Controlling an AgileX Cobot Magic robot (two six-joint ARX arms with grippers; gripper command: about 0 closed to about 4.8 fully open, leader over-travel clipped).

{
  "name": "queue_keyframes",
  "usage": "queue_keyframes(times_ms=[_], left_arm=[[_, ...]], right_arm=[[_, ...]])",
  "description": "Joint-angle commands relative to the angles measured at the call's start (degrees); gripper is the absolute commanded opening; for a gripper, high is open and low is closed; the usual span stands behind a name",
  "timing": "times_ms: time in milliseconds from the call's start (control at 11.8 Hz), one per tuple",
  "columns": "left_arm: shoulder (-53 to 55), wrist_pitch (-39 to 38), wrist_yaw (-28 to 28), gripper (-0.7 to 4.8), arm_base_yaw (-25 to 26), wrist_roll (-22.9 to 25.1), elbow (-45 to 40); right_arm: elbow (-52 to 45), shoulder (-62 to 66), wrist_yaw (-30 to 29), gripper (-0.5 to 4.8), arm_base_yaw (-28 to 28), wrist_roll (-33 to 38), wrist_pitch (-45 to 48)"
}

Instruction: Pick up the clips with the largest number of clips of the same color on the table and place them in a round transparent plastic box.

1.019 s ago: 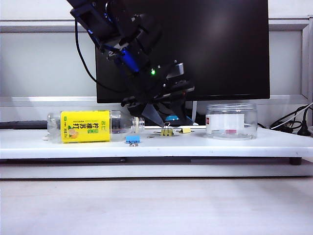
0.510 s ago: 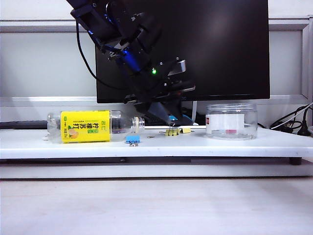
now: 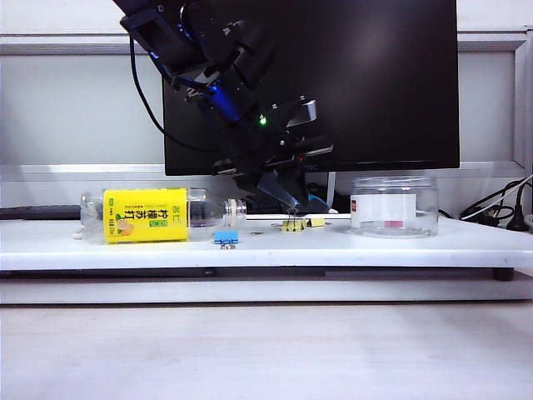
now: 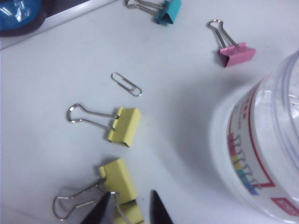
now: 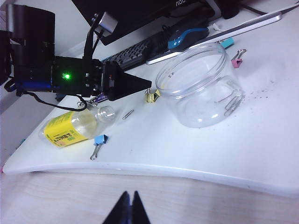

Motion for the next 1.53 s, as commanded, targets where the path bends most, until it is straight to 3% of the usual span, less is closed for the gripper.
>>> queue_keyframes(times_ms=[85, 510, 850, 1019, 1189, 1529], left_arm=[[-0.2, -0.6, 0.5, 1.11, -0.2, 2.2, 0.1], [-0.2, -1.7, 0.7, 1.11, -0.2, 4.3, 0.1], [-0.2, -1.8, 1.4, 1.08, -0.2, 4.3, 0.3], [-0.2, -1.7, 1.4, 0.57, -0.1, 4.4, 0.3], [-0.2, -1.6, 1.3, 0.56, 0.0, 5.2, 0.3], [-0.2, -0.9, 1.3, -0.06, 0.0, 5.4, 0.3]], right_arm=[[0.6, -0.1, 0.5, 0.13, 0.1, -2.0, -0.6], [11.5, 15.9, 7.7, 0.13, 0.1, -3.0, -3.1], [33.9, 47.4, -0.1, 0.14, 1.2, -7.0, -7.9], [35.7, 49.2, -0.1, 0.14, 3.1, -9.2, -7.3], [35.7, 49.0, -0.1, 0.13, 4.4, -9.2, -7.0], [35.7, 49.0, -0.2, 0.13, 4.8, -10.9, -8.1]])
